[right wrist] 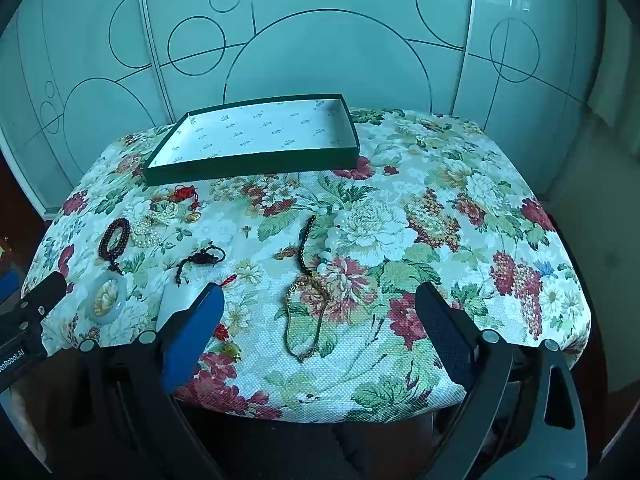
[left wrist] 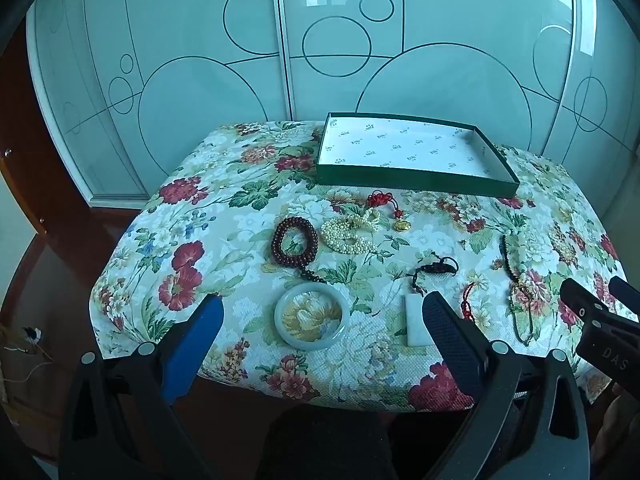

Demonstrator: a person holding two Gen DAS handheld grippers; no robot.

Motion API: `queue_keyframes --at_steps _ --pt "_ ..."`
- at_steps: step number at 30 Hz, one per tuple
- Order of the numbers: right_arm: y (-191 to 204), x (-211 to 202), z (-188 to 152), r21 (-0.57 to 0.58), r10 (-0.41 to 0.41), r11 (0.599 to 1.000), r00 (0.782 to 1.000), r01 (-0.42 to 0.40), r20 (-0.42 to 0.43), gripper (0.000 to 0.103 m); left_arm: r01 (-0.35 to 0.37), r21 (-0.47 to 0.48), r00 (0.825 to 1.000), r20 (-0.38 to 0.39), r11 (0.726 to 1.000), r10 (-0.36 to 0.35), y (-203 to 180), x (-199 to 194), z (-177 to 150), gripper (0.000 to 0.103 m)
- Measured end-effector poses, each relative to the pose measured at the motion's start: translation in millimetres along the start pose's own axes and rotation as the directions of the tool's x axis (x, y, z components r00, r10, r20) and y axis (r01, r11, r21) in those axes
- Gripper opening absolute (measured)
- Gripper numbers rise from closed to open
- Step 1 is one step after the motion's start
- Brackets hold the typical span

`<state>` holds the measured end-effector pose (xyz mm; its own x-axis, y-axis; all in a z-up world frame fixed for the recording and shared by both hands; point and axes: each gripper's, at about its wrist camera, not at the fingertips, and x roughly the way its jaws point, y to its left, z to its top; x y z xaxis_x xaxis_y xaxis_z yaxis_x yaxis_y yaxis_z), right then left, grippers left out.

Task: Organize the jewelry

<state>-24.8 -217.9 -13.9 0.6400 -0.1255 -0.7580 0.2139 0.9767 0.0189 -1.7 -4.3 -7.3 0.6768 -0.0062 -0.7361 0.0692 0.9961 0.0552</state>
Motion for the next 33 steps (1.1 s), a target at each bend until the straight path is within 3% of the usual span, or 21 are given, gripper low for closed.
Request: queue_keyframes --at_steps 33 --pt "4.9 0.1 -0.7 -0.001 0.002 1.000 1.000 -0.002 0.000 0.096 0.009 -0.005 1.000 -0.028 1.000 -0.009 -3.7 3.7 3.0 0.099"
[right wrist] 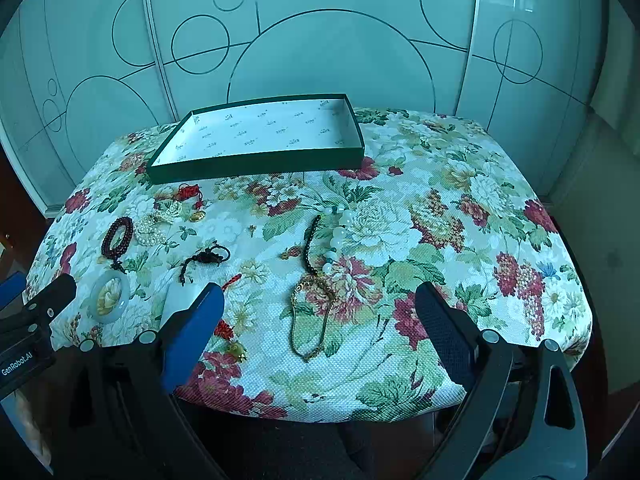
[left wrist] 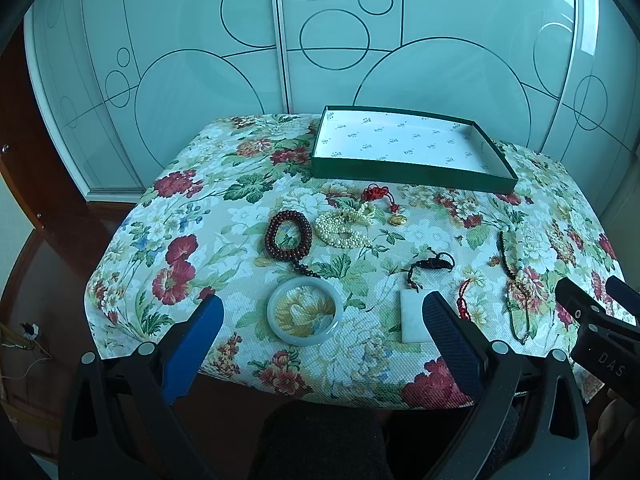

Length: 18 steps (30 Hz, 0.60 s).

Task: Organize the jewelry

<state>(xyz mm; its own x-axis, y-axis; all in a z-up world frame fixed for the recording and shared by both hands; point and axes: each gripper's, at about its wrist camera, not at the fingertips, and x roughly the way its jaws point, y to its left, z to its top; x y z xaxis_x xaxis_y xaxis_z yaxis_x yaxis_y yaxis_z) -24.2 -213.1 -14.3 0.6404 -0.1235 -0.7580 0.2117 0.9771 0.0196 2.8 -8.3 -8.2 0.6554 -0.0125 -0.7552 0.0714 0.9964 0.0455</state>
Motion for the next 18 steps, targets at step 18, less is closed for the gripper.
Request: queue_keyframes --at_steps 18 --pt "0.7 1.0 -1.1 0.000 0.001 1.000 1.000 -0.001 -0.002 0.096 -0.002 0.002 1.000 -0.005 1.000 0.002 -0.3 1.3 -1.5 0.099"
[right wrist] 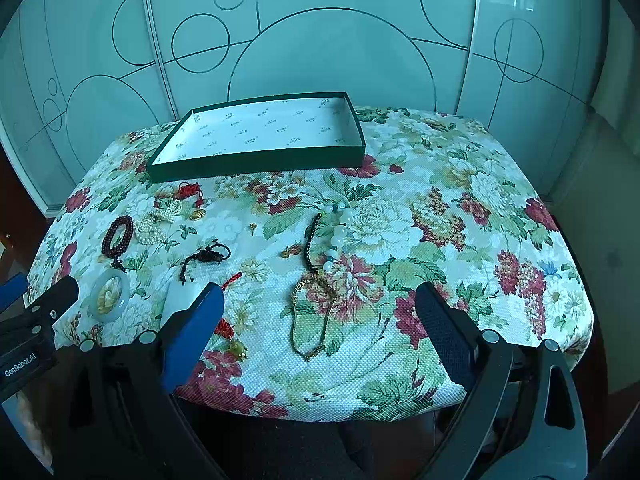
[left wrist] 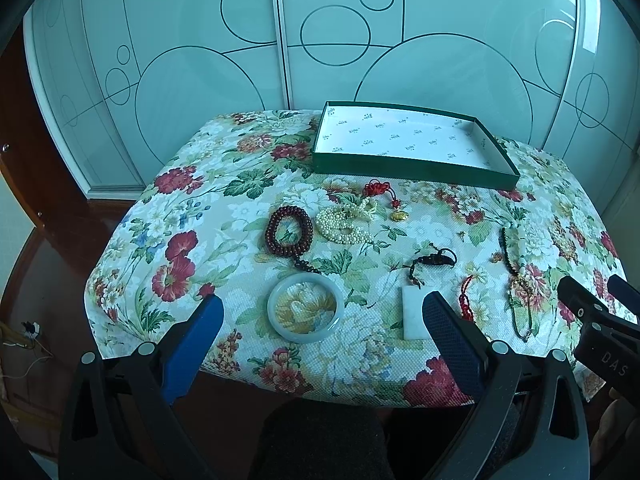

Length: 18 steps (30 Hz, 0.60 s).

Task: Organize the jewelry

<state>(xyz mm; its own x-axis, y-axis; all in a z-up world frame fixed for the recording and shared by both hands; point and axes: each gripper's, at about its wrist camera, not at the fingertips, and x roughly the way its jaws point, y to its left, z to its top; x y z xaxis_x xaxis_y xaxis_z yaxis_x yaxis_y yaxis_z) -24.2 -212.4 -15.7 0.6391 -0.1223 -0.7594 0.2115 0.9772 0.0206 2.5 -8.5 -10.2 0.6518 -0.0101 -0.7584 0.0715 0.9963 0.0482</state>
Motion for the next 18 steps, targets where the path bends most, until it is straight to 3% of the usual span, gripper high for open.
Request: queue_keyframes --at_steps 18 --pt "0.8 0.6 -0.7 0.001 0.001 1.000 1.000 -0.001 -0.002 0.096 0.001 0.000 1.000 -0.005 1.000 -0.001 -1.0 2.1 -4.5 0.099"
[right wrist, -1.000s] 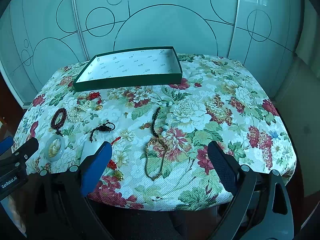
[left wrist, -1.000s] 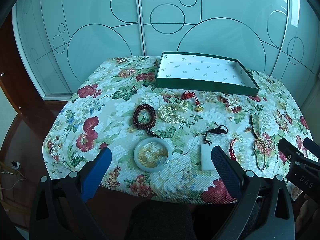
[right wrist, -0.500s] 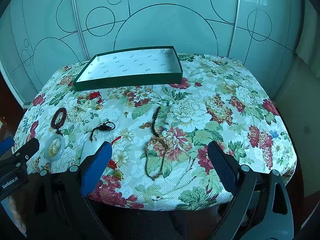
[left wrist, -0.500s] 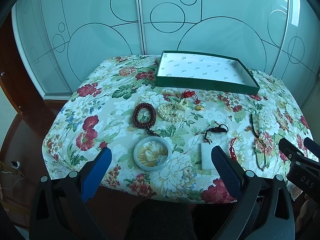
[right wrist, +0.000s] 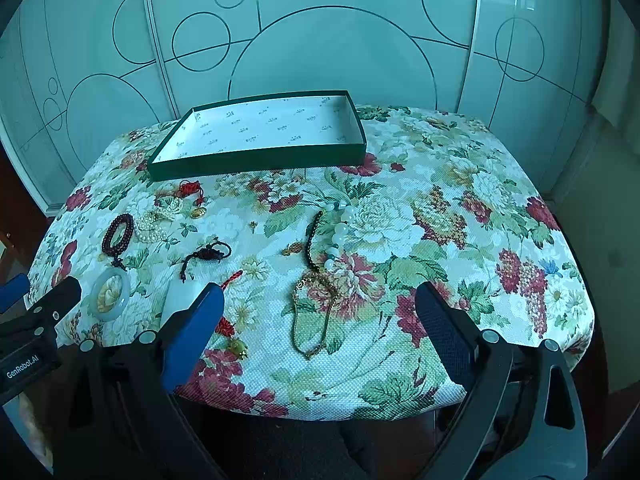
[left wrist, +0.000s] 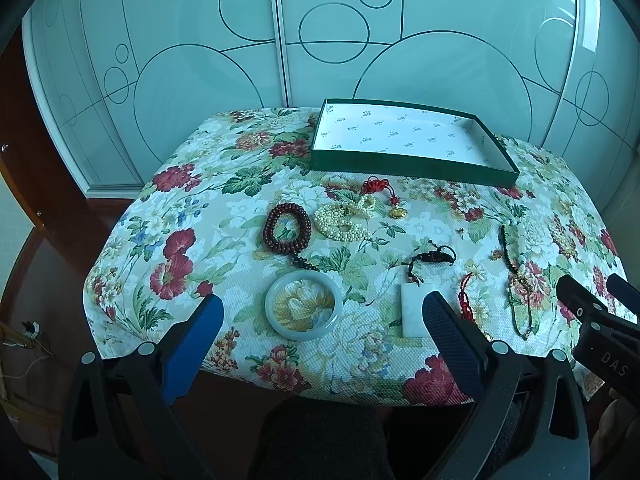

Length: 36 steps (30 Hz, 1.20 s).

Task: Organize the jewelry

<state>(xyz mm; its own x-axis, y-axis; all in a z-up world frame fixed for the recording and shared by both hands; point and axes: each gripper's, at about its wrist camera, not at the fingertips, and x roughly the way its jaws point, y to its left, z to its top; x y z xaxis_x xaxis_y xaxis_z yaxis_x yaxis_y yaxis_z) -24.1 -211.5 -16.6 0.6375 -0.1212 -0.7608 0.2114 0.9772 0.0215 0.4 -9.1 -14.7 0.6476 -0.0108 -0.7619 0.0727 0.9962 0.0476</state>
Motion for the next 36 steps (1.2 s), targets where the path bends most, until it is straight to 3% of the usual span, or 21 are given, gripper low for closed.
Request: queue_keyframes --at_steps 14,23,26,30,36 --pt "-8.4 5.7 1.2 0.008 -0.008 1.000 1.000 0.008 -0.012 0.096 0.009 -0.024 0.999 -0.039 1.000 -0.010 4.6 12.1 0.1 0.099" --pt "-52.0 38.6 -7.7 0.098 -0.045 0.994 0.997 0.052 -0.065 0.095 0.068 -0.086 0.991 -0.109 0.994 -0.077 29.0 45.1 0.8 0.099" --pt "-61.7 52.1 -6.3 0.116 -0.055 0.991 0.994 0.066 -0.093 0.076 0.064 -0.082 0.991 -0.110 0.995 -0.073 34.7 54.4 3.1 0.099" --pt "-63.0 70.6 -0.1 0.111 -0.048 0.992 0.991 0.062 -0.122 0.065 0.024 -0.059 0.994 -0.106 0.998 -0.030 38.8 67.2 8.4 0.098" --pt "-54.5 95.3 18.7 0.092 -0.026 0.995 0.993 0.037 -0.119 0.056 -0.006 -0.062 0.994 -0.111 0.998 -0.001 48.0 85.3 17.8 0.098"
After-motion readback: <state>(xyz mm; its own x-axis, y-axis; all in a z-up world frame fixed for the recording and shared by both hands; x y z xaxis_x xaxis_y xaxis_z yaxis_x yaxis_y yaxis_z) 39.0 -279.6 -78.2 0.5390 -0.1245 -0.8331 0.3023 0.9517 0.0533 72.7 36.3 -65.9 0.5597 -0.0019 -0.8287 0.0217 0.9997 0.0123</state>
